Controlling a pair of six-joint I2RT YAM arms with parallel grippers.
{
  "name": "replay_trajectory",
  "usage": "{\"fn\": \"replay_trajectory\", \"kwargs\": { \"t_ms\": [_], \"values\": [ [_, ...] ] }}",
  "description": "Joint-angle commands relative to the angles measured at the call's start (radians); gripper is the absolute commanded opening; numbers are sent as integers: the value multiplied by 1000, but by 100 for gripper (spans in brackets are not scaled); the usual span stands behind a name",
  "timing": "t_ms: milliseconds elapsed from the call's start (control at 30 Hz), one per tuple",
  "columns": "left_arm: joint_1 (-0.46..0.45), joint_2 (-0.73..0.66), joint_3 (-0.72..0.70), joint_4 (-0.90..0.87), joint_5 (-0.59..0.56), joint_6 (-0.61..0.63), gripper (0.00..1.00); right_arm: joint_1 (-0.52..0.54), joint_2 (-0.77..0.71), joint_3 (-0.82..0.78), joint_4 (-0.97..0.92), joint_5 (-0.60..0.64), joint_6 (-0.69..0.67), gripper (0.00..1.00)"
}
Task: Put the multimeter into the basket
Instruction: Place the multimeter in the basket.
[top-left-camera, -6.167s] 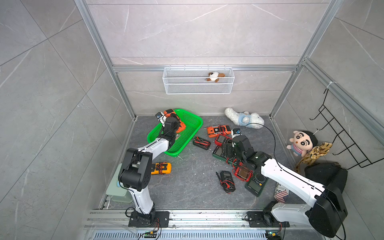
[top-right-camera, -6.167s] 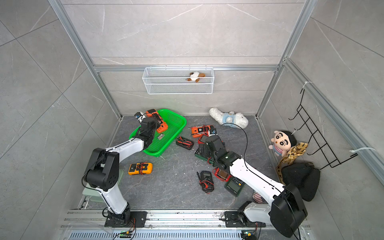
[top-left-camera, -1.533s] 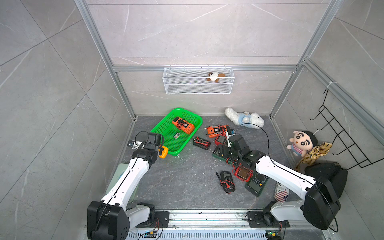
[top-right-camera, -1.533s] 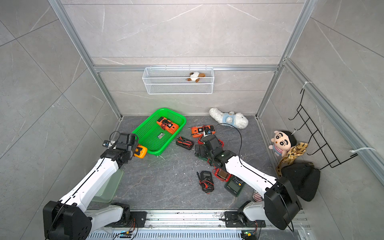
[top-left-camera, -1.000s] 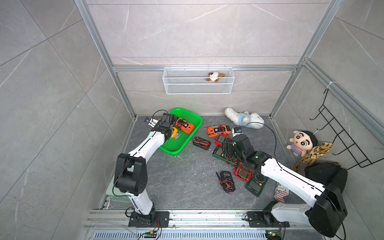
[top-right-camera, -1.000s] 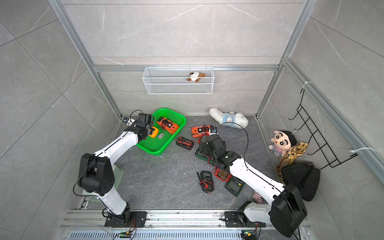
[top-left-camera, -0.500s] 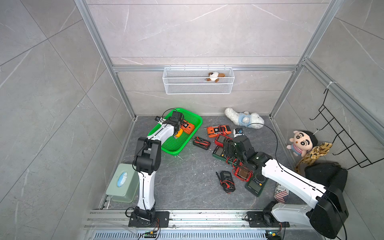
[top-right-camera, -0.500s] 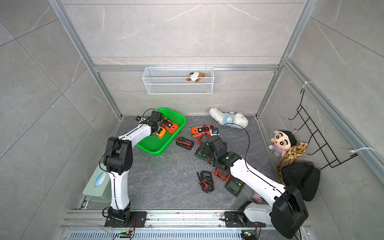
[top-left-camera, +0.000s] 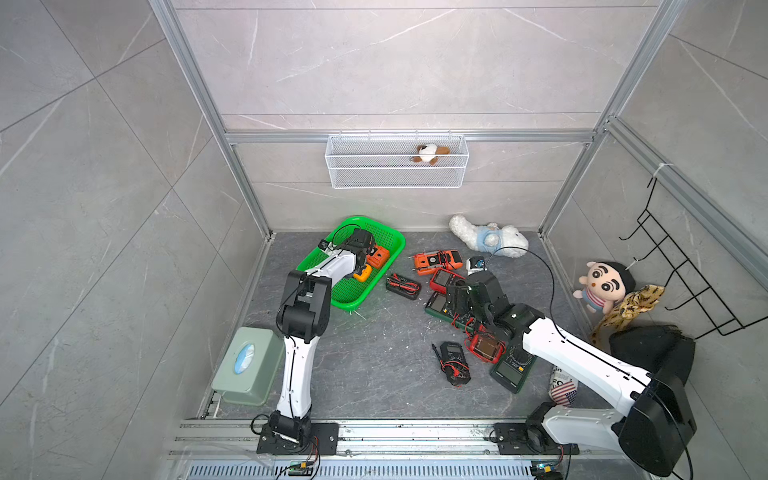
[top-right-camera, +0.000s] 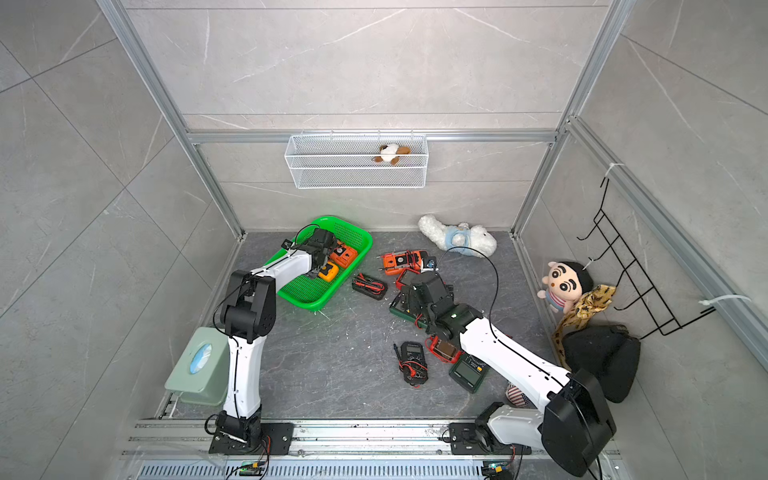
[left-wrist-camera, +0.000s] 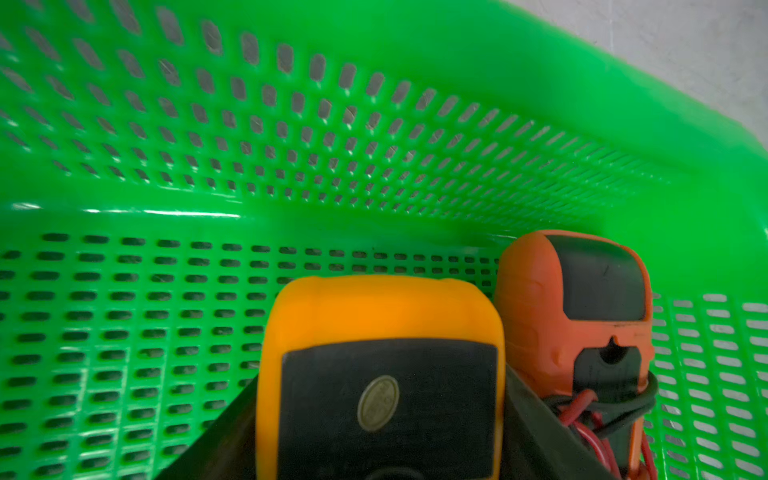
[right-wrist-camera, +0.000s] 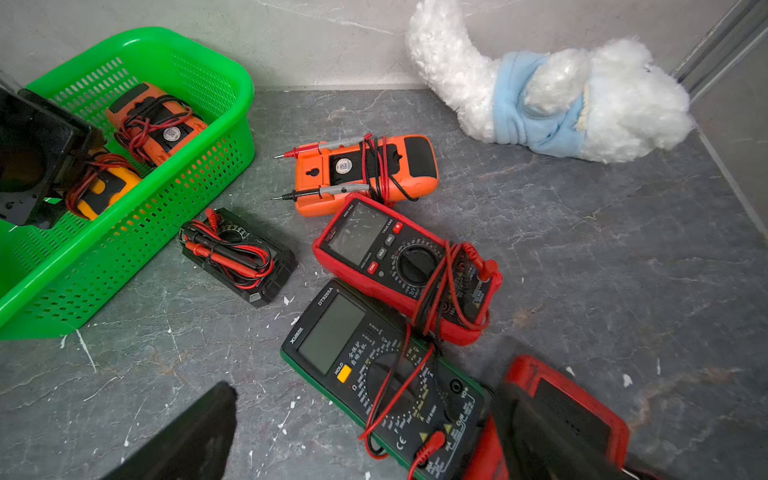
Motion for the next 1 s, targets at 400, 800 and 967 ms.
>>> {"fn": "replay_trajectory", "kwargs": {
  "t_ms": [400, 800, 967],
  "values": [
    [-7, -9, 36, 8, 29, 1, 98, 7, 22, 11, 7, -21, 13, 100],
    [-10, -232, -134, 61, 21, 18, 98, 4, 12, 33, -54, 21, 55, 100],
    [-10, -359, -244, 111, 7, 44, 98, -21, 12, 61, -160, 43, 92, 100]
  ]
}}
